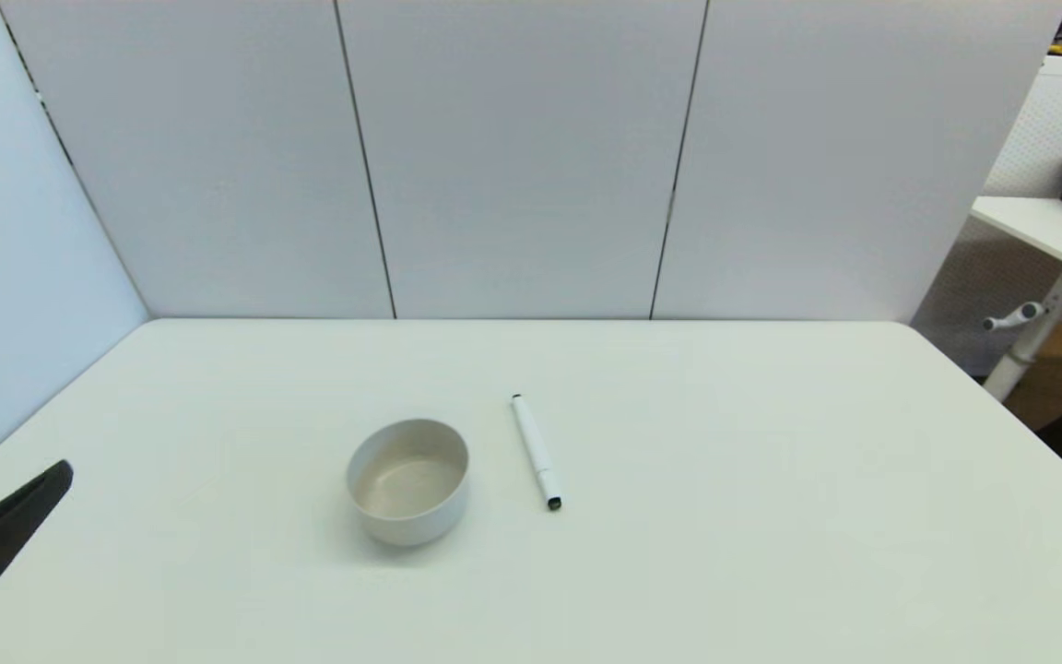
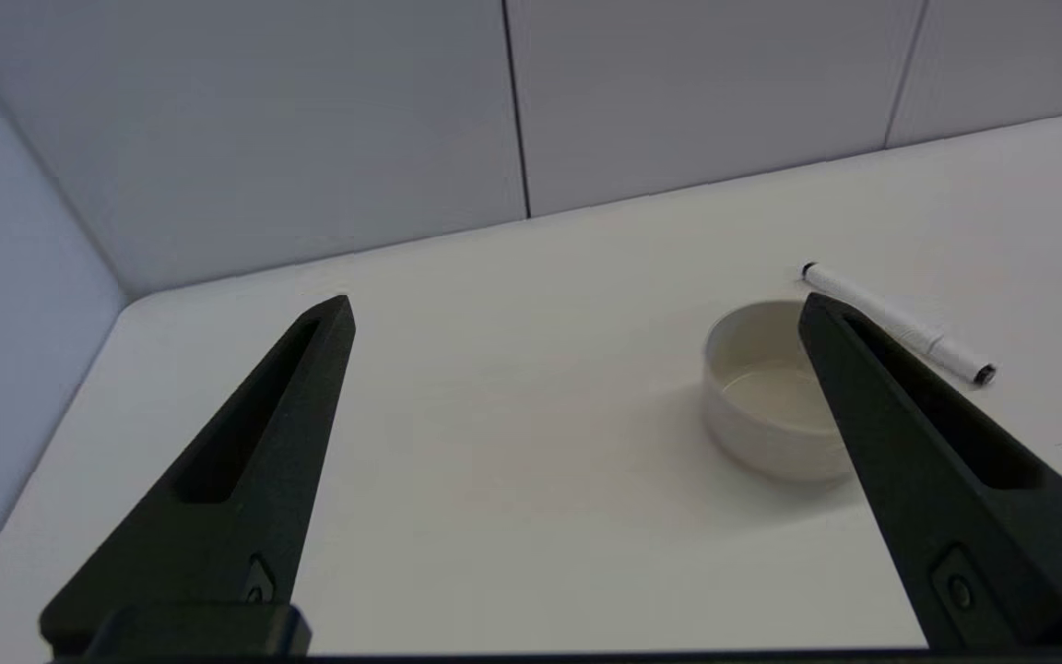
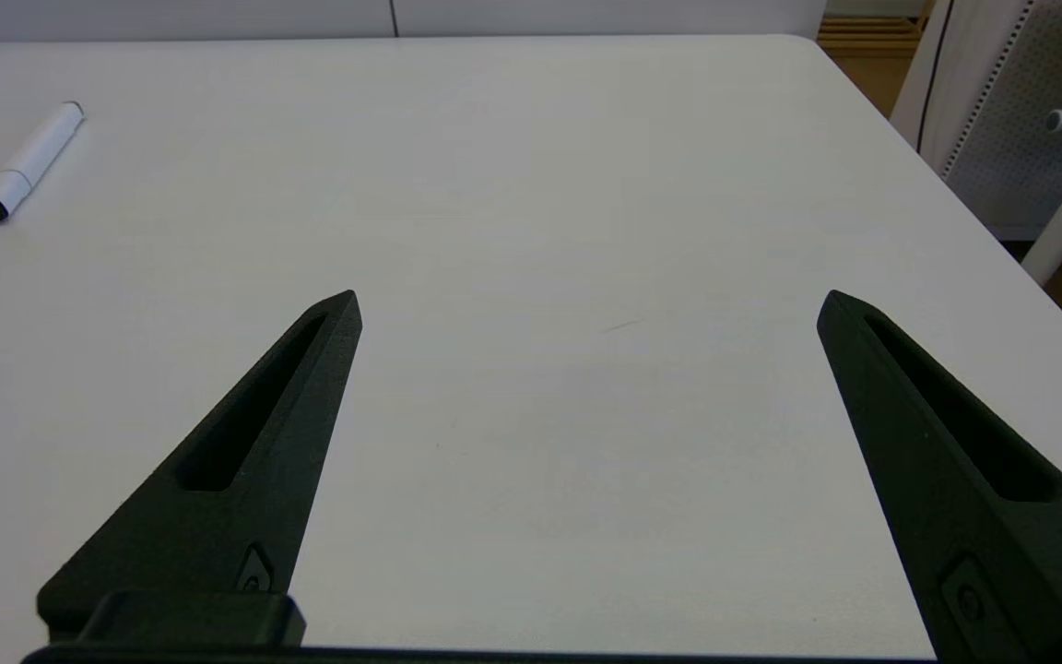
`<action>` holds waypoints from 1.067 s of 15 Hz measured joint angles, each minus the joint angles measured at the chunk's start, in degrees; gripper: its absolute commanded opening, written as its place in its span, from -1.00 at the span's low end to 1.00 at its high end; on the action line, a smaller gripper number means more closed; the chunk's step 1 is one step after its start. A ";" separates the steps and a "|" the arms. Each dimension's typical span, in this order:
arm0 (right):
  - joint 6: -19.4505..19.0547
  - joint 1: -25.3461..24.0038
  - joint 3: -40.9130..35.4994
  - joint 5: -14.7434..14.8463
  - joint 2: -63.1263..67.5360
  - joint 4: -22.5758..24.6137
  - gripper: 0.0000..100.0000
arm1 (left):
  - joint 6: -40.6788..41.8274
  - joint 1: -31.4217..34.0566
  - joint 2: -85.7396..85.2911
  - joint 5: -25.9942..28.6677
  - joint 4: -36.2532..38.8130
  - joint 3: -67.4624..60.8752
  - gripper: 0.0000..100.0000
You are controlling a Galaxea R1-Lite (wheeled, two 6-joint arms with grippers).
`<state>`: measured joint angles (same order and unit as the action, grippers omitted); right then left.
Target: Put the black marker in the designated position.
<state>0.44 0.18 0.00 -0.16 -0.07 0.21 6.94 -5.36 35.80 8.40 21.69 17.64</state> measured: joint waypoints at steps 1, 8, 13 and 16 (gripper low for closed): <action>-0.04 0.00 0.00 0.00 0.00 0.00 1.00 | 0.00 0.99 -2.57 -0.05 -0.50 -1.88 1.00; 0.00 0.00 0.00 0.00 0.00 0.00 1.00 | 0.55 5.06 -23.16 -3.55 -12.24 -13.95 1.00; -0.02 0.00 0.00 0.05 0.00 0.00 1.00 | -0.18 5.27 -34.02 -7.08 -21.71 -17.40 1.00; 0.00 0.00 0.00 0.02 0.00 0.01 1.00 | -2.39 5.29 -35.54 -7.22 -21.76 -17.53 1.00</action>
<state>0.44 0.18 0.00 -0.13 -0.07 0.22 4.55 -0.07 0.27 1.18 -0.07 0.11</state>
